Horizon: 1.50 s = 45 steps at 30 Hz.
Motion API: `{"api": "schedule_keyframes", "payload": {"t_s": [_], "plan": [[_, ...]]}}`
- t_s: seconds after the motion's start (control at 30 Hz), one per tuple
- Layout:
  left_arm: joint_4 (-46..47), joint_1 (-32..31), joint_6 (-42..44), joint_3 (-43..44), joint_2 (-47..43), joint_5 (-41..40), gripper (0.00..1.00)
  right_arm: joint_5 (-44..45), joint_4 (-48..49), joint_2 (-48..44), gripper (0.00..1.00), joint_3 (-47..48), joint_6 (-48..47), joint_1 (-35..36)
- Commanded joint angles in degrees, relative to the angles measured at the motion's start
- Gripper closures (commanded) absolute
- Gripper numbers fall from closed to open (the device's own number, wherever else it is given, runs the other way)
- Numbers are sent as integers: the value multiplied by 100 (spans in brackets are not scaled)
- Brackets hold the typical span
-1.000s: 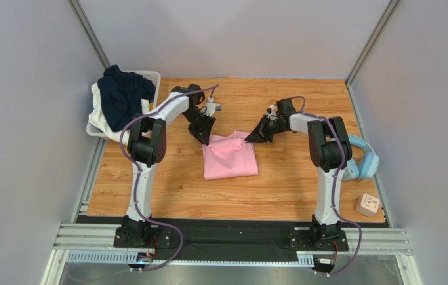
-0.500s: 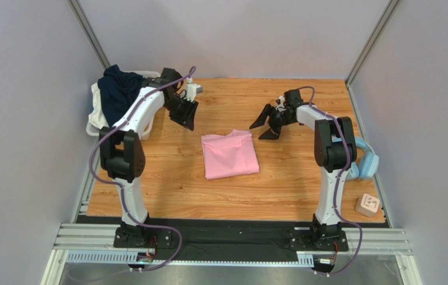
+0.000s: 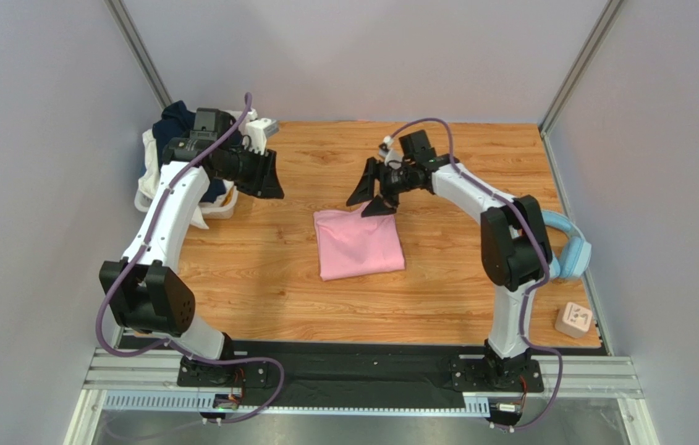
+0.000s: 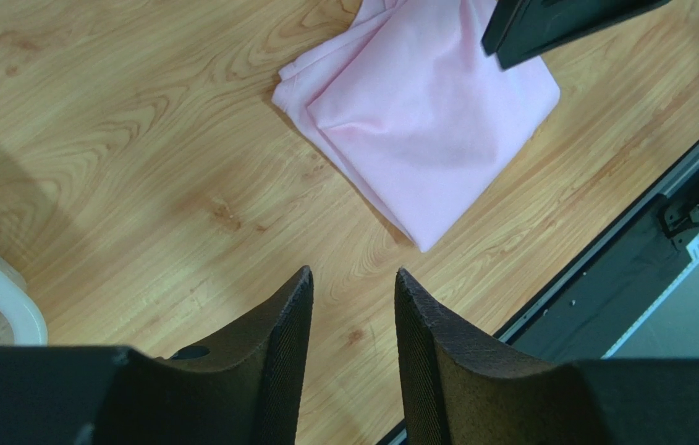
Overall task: Fold and stack the t-shirts
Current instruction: Smooth out wrinkles on the folded tshirt
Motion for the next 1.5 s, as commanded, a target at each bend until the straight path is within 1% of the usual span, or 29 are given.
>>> {"api": "schedule_keyframes", "payload": {"t_s": [0.0,0.17,0.2,0.3,0.37,0.47,0.5,0.6,0.7,0.83,0.97,1.23,1.37,1.47], "plan": [[-20,299,-75,-118,-13,467,56,-331,247,856,34,12,34,8],[-65,457,-57,-197,-233,643,57,-551,204,1902,34,740,-2,-44],[-82,466,-31,-215,-268,669,57,-647,195,2287,34,890,-1,-71],[-126,475,13,-329,-400,714,57,-989,194,2851,34,1330,95,-106],[-117,475,48,-408,-496,687,57,-1034,177,2871,35,1392,139,-115],[-135,475,118,-514,-610,617,57,-1043,308,2345,34,1182,113,-80],[-135,475,136,-557,-620,634,57,-1035,370,1952,33,1016,130,-54],[-126,475,136,-567,-690,678,58,-1025,607,1371,32,901,297,69],[-91,483,75,-558,-725,731,58,-1096,748,1254,32,1040,438,324],[-82,484,57,-602,-787,731,58,-1149,792,1675,32,1610,499,658],[-65,492,83,-759,-927,714,58,-1123,792,2491,33,2051,570,895],[-117,563,145,-900,-1138,801,59,-973,643,3573,34,2833,412,887],[-47,563,92,-1050,-1209,933,59,-1236,520,3794,35,3228,377,887],[-38,563,83,-1120,-1226,977,60,-1403,485,3417,33,3203,245,870]]}}
